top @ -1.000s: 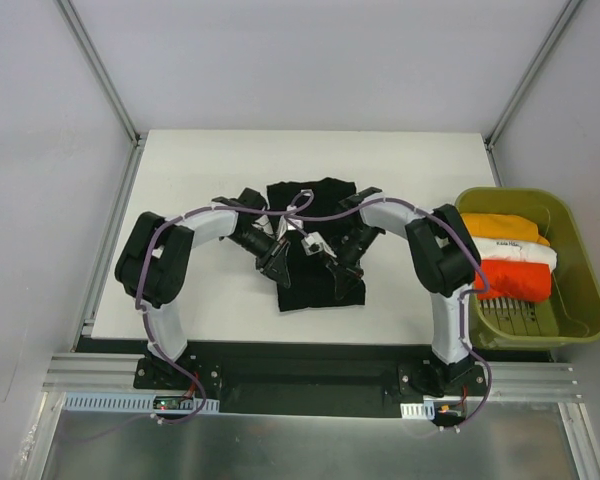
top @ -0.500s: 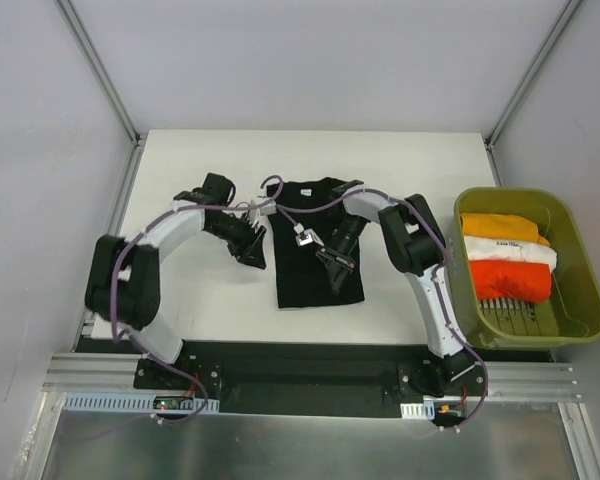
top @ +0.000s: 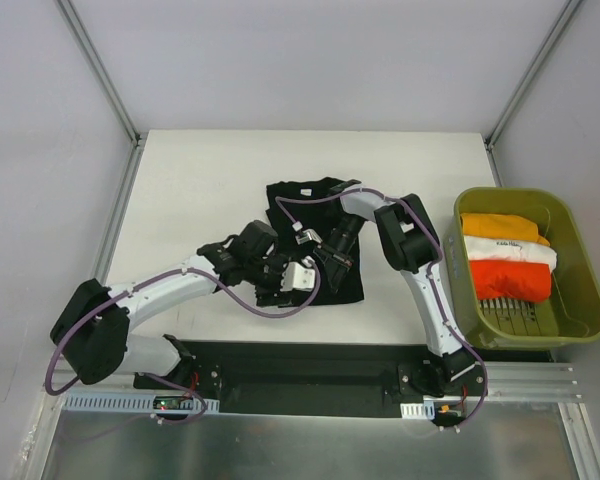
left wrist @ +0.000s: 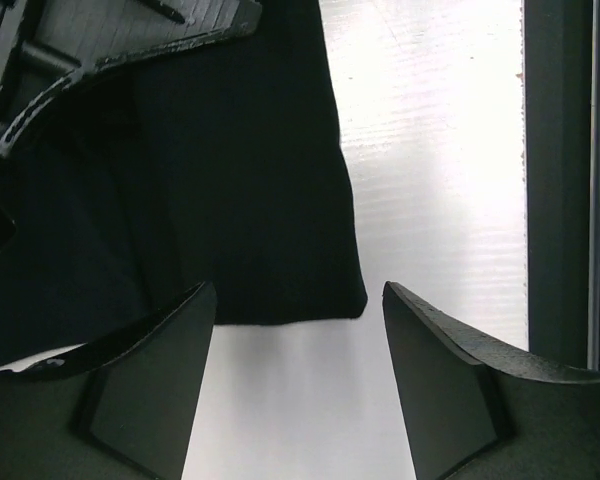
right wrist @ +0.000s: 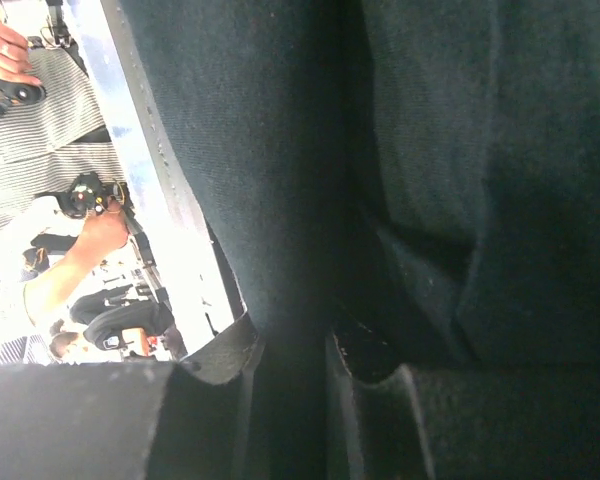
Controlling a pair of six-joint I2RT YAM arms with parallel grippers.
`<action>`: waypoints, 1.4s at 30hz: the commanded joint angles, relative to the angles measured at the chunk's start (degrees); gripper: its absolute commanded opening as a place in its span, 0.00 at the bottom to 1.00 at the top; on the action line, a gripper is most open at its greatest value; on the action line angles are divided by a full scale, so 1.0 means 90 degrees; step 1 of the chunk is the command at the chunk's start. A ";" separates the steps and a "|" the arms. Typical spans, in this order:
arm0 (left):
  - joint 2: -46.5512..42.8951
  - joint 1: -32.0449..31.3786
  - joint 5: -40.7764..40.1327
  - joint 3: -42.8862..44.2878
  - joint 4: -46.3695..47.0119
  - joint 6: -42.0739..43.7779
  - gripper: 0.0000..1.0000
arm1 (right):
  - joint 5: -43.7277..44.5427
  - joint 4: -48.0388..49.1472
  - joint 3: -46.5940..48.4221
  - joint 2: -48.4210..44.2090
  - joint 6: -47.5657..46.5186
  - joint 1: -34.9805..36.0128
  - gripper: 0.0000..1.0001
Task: Roll the t-shirts
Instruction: Roll the T-shirt to the center of the board.
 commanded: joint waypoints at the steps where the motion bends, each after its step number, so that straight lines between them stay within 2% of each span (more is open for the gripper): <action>1: 0.0249 -0.0359 -0.0406 -0.0050 0.0628 0.0047 0.67 | 0.0303 -0.1125 0.0188 0.0239 -0.0060 -0.0074 0.06; 6: 0.0738 -0.0585 -0.0630 -0.0070 0.0697 -0.0139 0.64 | 0.0264 -0.1125 0.0217 0.0258 -0.0031 -0.0093 0.06; 16: 0.1392 -0.0780 -0.1265 -0.0353 0.0902 0.0495 0.56 | 0.0303 -0.1125 0.0354 0.0385 0.0174 -0.0093 0.06; 20: 0.1617 -0.0897 -0.1383 -0.0295 0.0795 0.0710 0.47 | 0.0313 -0.1125 0.0354 0.0385 0.0194 -0.0093 0.09; 21: 0.1666 -0.0917 -0.1431 -0.0256 0.0746 0.0749 0.36 | 0.0293 -0.1116 0.0344 0.0356 0.0165 -0.0122 0.18; 23: 0.1861 -0.0907 -0.1403 -0.0052 0.0386 0.0798 0.26 | 0.0138 -0.1087 0.0286 0.0172 0.0126 -0.0220 0.31; 24: 0.1929 -0.0917 -0.1364 0.0056 0.0162 0.0818 0.22 | 0.0137 -0.1048 0.0257 0.0045 0.0145 -0.0404 0.57; 25: 0.2027 -0.0898 -0.1306 0.0125 -0.0063 0.0750 0.19 | 0.0176 -0.0883 0.0247 -0.0111 0.0281 -0.0522 0.71; 26: 0.2037 -0.0897 -0.1228 0.0174 -0.0152 0.0701 0.16 | 0.0176 -0.0794 0.0208 -0.0587 0.0301 -0.0668 0.81; 27: 0.2037 -0.0878 -0.1159 0.0261 -0.0221 0.0662 0.13 | 0.0128 -0.0706 0.0198 -0.0852 0.0292 -0.1027 0.85; 28: 0.2008 -0.0849 -0.0965 0.0320 -0.0357 0.0517 0.08 | 0.0031 -0.0560 0.0198 -0.1174 0.0224 -0.1214 0.86; 31: 0.1979 -0.0722 -0.0390 0.0632 -0.0630 0.0234 0.02 | 0.0020 0.0355 -0.0035 -0.2463 0.0523 -0.1966 0.88; 32: 0.1960 -0.0606 -0.0232 0.0797 -0.0776 0.0164 0.02 | 0.0030 0.0862 -0.0655 -0.2853 0.0710 -0.2171 0.88; 33: 0.1950 -0.0566 -0.0105 0.0867 -0.0855 0.0077 0.01 | 0.0097 0.2133 -0.1068 -0.3862 0.0924 -0.2483 0.98; 34: 0.1950 -0.0478 0.0109 0.0954 -0.0943 0.0018 0.01 | 0.0746 0.3084 -0.1613 -0.4443 0.1255 -0.2582 0.97; 35: 0.1950 -0.0390 0.0623 0.1120 -0.1137 -0.0012 0.01 | 0.1303 0.4244 -0.2469 -0.5280 0.2022 -0.2632 0.96; 36: 0.1988 -0.0206 0.0812 0.1208 -0.1217 -0.0080 0.00 | 0.1754 0.6508 -0.4102 -0.6739 0.2059 -0.2623 0.96; 39: 0.2251 0.0204 0.1740 0.1696 -0.1800 -0.0158 0.00 | 0.1603 0.8936 -0.6474 -0.8313 0.1630 -0.2400 0.96; 41: 0.2437 0.0430 0.2450 0.2076 -0.2095 -0.0305 0.00 | 0.1408 0.8197 -0.6434 -0.8609 0.1261 -0.2048 0.96; 42: 0.2660 0.0518 0.2667 0.2214 -0.2377 -0.0382 0.00 | 0.1233 0.7021 -0.6308 -0.8551 0.0659 -0.1679 0.96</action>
